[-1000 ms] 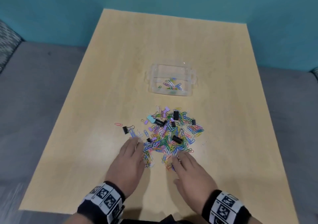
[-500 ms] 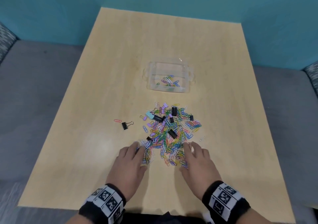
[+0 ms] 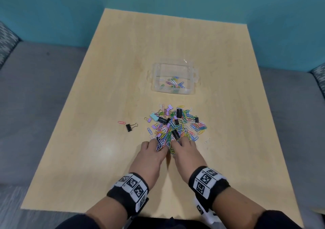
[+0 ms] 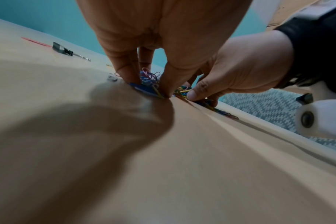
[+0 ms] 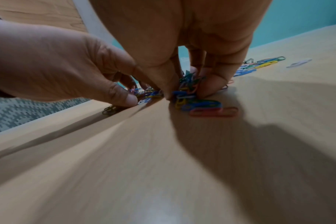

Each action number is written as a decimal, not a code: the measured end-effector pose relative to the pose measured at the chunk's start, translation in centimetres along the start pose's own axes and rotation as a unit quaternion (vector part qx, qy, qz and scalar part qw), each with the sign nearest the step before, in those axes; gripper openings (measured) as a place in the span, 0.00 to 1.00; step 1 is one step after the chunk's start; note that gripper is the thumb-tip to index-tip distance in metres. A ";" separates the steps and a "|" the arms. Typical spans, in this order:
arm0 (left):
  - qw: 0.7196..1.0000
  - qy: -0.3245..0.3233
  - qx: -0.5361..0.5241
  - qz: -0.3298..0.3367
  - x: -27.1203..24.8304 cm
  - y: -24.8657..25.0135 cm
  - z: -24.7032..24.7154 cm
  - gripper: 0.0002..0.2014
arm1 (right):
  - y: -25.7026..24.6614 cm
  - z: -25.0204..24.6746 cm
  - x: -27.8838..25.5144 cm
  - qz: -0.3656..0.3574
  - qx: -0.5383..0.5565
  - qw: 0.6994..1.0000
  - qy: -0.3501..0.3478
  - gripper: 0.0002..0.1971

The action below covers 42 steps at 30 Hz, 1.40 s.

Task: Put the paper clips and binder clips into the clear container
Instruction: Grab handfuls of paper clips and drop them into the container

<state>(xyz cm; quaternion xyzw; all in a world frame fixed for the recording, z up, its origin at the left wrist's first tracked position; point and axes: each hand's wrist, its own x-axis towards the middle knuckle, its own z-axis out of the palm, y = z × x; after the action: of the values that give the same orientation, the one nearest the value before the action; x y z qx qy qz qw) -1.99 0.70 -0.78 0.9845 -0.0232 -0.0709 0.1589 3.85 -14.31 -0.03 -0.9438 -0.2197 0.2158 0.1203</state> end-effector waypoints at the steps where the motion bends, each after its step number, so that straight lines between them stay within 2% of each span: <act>1: 1.000 0.004 0.001 -0.004 0.1 -0.1 0.0 0.35 | 0.1 -0.1 0.0 -0.002 0.001 1.000 -0.001 0.18; 6: 1.000 -0.009 0.022 -0.016 0.0 -1.2 -0.3 0.22 | 0.6 -0.4 -0.2 -0.017 -0.005 1.000 0.004 0.19; 9: 1.000 -0.019 0.020 -0.016 0.1 -1.7 -0.7 0.19 | 0.9 -0.6 -0.1 -0.019 -0.003 1.000 0.017 0.19; 14: 0.996 -0.011 -0.073 -0.057 0.4 -2.2 -1.2 0.16 | 1.4 -1.7 -0.1 0.018 0.015 1.000 0.011 0.16; 16: 0.986 -0.005 -0.133 -0.097 0.7 -2.0 -1.8 0.11 | 1.6 -2.2 0.0 0.042 0.059 0.997 0.005 0.16; 18: 0.970 -0.008 -0.201 -0.135 1.0 -2.0 -2.6 0.10 | 1.8 -2.9 -0.1 0.070 0.135 0.988 0.000 0.15; 20: 0.951 -0.009 -0.257 -0.171 1.2 -2.2 -3.3 0.11 | 2.0 -3.6 0.0 0.129 0.262 0.956 -0.025 0.15; 22: 0.912 -0.021 -0.339 -0.231 1.5 -2.5 -3.9 0.13 | 2.3 -4.0 0.1 0.181 0.382 0.905 -0.049 0.14; 25: 0.805 -0.046 -0.503 -0.311 1.8 -2.7 -5.5 0.07 | 3.0 -5.2 0.4 0.196 0.484 0.847 -0.102 0.11; 27: 0.752 -0.061 -0.569 -0.328 2.3 -2.9 -6.7 0.07 | 3.4 -6.1 0.8 0.191 0.526 0.819 -0.128 0.11; 31: 0.682 -0.066 -0.658 -0.311 5.2 -2.6 -9.6 0.06 | 4.0 -9.4 3.3 0.156 0.593 0.781 -0.123 0.12; 33: 0.664 -0.040 -0.684 -0.298 8.0 -2.6 -10.9 0.08 | 4.0 -11.6 5.7 0.134 0.611 0.773 -0.104 0.11; 35: 0.672 -0.014 -0.684 -0.282 11.5 -2.9 -12.0 0.09 | 3.9 -13.9 8.6 0.119 0.611 0.779 -0.079 0.11; 37: 0.704 0.016 -0.656 -0.271 15.3 -3.2 -12.7 0.09 | 3.7 -15.9 11.7 0.116 0.587 0.800 -0.044 0.12; 42: 0.789 0.065 -0.555 -0.255 22.8 -3.4 -12.7 0.10 | 2.7 -18.1 18.4 0.120 0.442 0.889 0.024 0.12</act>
<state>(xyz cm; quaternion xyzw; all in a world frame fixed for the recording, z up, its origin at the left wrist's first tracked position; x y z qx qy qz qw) 22.45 6.34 7.01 0.6993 0.2820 -0.0450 0.6553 28.09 -10.50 8.47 -0.8170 0.0160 0.2803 0.5036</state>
